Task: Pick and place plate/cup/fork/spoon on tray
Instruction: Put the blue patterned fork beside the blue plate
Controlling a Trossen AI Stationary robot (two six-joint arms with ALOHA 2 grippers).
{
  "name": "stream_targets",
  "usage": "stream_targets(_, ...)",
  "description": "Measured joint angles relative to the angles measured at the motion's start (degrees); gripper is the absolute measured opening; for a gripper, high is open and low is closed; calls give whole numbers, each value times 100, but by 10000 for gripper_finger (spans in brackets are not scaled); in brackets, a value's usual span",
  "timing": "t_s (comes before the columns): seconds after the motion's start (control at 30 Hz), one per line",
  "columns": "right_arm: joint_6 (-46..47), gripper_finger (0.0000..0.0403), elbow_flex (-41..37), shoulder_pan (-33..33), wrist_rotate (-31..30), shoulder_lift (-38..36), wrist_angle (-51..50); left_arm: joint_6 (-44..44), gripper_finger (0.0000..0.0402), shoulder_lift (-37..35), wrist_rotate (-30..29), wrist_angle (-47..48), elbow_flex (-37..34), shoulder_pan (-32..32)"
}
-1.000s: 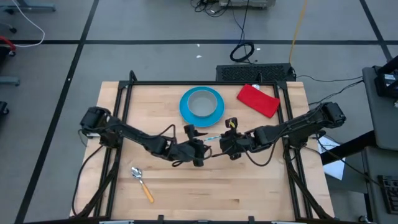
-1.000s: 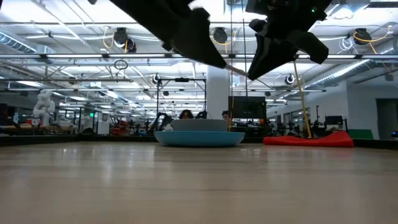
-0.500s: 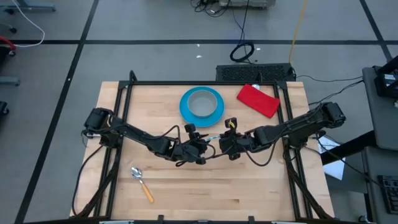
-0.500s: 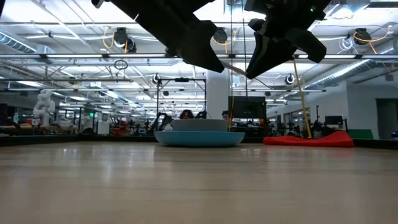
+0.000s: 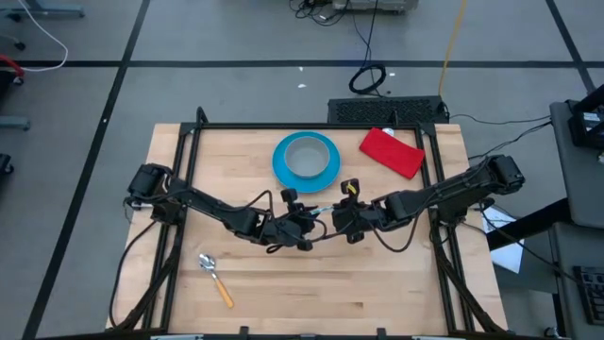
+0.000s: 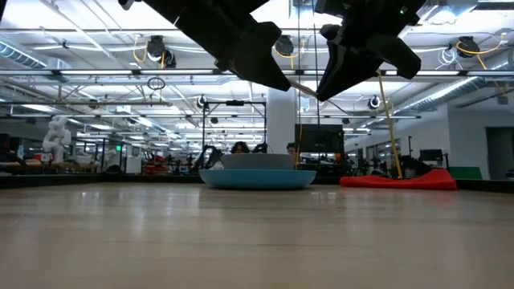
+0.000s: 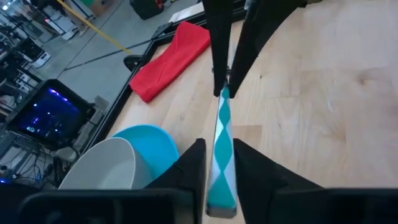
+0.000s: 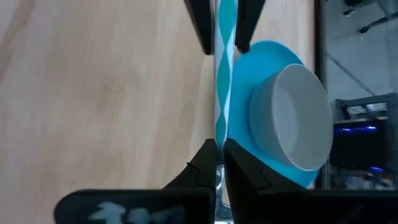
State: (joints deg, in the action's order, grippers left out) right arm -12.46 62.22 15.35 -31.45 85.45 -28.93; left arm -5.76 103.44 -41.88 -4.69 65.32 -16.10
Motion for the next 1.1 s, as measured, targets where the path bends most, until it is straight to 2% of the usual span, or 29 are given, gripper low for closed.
stream_targets(0.2, 8, 6, 0, -2, 82, 0, 14, -13, 56, 0, 28, -6, 0, -15)
stream_targets(0.5, 23, 6, -2, -2, 148, 0, 101, -8, 91, 0, 96, -251, 0, -13)
stream_targets(1.1, -23, 6, -2, -2, 157, 0, 126, 24, 92, 0, 170, -138, 0, -4)
